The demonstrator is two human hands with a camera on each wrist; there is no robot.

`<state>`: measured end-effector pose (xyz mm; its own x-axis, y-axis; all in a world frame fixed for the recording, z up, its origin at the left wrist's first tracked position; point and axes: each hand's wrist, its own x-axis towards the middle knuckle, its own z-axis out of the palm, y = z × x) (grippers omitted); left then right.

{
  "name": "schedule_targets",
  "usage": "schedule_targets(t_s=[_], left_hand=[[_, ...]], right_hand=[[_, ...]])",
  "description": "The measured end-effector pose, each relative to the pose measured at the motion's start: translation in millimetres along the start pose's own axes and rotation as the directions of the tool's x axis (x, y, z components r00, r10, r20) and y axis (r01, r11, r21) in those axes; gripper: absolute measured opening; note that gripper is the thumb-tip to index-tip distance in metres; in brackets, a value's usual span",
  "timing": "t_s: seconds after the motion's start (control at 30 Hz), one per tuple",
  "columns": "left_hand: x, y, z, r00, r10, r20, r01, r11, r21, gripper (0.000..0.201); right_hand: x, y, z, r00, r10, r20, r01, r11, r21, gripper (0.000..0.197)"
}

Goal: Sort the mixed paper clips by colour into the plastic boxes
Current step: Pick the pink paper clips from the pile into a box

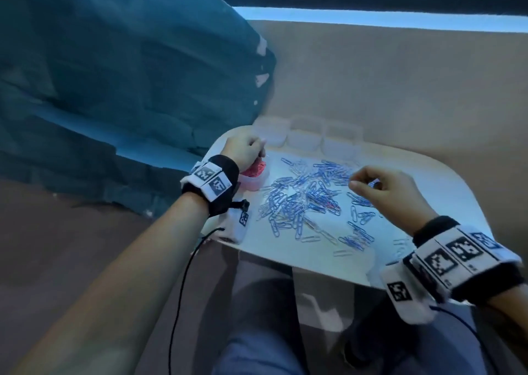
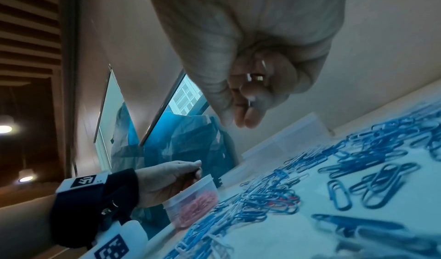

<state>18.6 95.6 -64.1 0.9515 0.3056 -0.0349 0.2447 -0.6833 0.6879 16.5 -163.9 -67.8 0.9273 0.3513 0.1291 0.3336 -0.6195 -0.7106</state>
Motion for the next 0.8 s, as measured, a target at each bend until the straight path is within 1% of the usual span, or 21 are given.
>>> schedule_targets(t_s=[0.03,0.07,0.1,0.13,0.17,0.2,0.23,0.27,0.3,0.33,0.37,0.4,0.43,0.47,0.5,0.53,0.57,0.63,0.7,0.73,0.8], left_hand=[[-2,2,-1,0.999,0.019,-0.026,-0.018,0.999,0.039,0.035],[-4,4,-2,0.997,0.044,-0.056,-0.040,0.996,0.085,0.033],[-7,8,-2,0.993,0.079,-0.083,-0.067,0.989,0.132,0.031],[-9,11,-1,0.988,0.117,-0.103,-0.098,0.979,0.179,0.030],[-14,16,1,0.980,0.164,-0.111,-0.136,0.965,0.223,0.028],[-19,22,6,0.973,0.214,-0.086,-0.186,0.949,0.255,0.025],[-25,29,12,0.962,0.273,-0.014,-0.259,0.925,0.277,0.023],[-31,34,22,0.941,0.320,0.110,-0.339,0.892,0.298,0.024],[-37,38,33,0.901,0.345,0.262,-0.418,0.849,0.323,0.028],[-43,40,44,0.847,0.329,0.418,-0.485,0.799,0.354,0.032],[-47,42,55,0.789,0.287,0.543,-0.540,0.745,0.392,0.034],[-49,40,64,0.747,0.240,0.620,-0.581,0.689,0.434,0.035],[-49,38,70,0.737,0.208,0.644,-0.601,0.637,0.482,0.034],[-48,37,71,0.756,0.192,0.626,-0.591,0.611,0.527,0.033],[-48,38,70,0.782,0.190,0.593,-0.570,0.603,0.558,0.032],[-49,39,68,0.801,0.201,0.565,-0.554,0.606,0.570,0.032],[-49,41,66,0.808,0.211,0.551,-0.549,0.611,0.570,0.032],[-50,44,63,0.806,0.206,0.555,-0.547,0.619,0.563,0.030],[-53,47,61,0.798,0.168,0.578,-0.539,0.627,0.562,0.027],[-55,48,62,0.792,0.156,0.590,-0.539,0.632,0.557,0.026],[-56,48,62,0.781,0.152,0.606,-0.542,0.647,0.536,0.025]], right_hand=[[3,0,-3,1.000,0.004,-0.009,-0.004,0.999,-0.037,0.006],[7,0,-4,1.000,0.009,0.010,-0.008,0.994,-0.108,0.005],[10,-1,-4,0.997,0.021,0.074,-0.004,0.976,-0.219,0.013],[14,-2,-1,0.981,0.052,0.187,0.016,0.938,-0.347,0.023],[16,-2,2,0.944,0.097,0.316,0.061,0.889,-0.454,0.033],[17,-3,6,0.895,0.139,0.423,0.119,0.842,-0.527,0.039],[17,-2,10,0.855,0.165,0.491,0.172,0.804,-0.570,0.040],[16,-2,12,0.833,0.181,0.523,0.206,0.776,-0.597,0.039],[14,-1,11,0.825,0.187,0.533,0.226,0.755,-0.615,0.037],[13,2,10,0.824,0.187,0.534,0.240,0.740,-0.628,0.035],[11,3,8,0.823,0.189,0.536,0.250,0.727,-0.640,0.032],[9,6,7,0.820,0.203,0.535,0.251,0.713,-0.655,0.030],[7,8,5,0.820,0.220,0.529,0.247,0.697,-0.673,0.030],[6,9,4,0.820,0.241,0.518,0.238,0.680,-0.694,0.030],[5,10,2,0.826,0.251,0.505,0.230,0.668,-0.708,0.032],[3,10,2,0.839,0.239,0.489,0.223,0.668,-0.710,0.034],[3,8,3,0.859,0.201,0.471,0.223,0.682,-0.697,0.036],[4,3,6,0.897,0.092,0.433,0.227,0.745,-0.627,0.034],[7,-4,10,0.910,0.024,0.414,0.229,0.804,-0.549,0.030],[9,-5,13,0.909,0.014,0.417,0.232,0.813,-0.533,0.029],[14,-6,18,0.899,0.017,0.438,0.250,0.802,-0.543,0.025]])
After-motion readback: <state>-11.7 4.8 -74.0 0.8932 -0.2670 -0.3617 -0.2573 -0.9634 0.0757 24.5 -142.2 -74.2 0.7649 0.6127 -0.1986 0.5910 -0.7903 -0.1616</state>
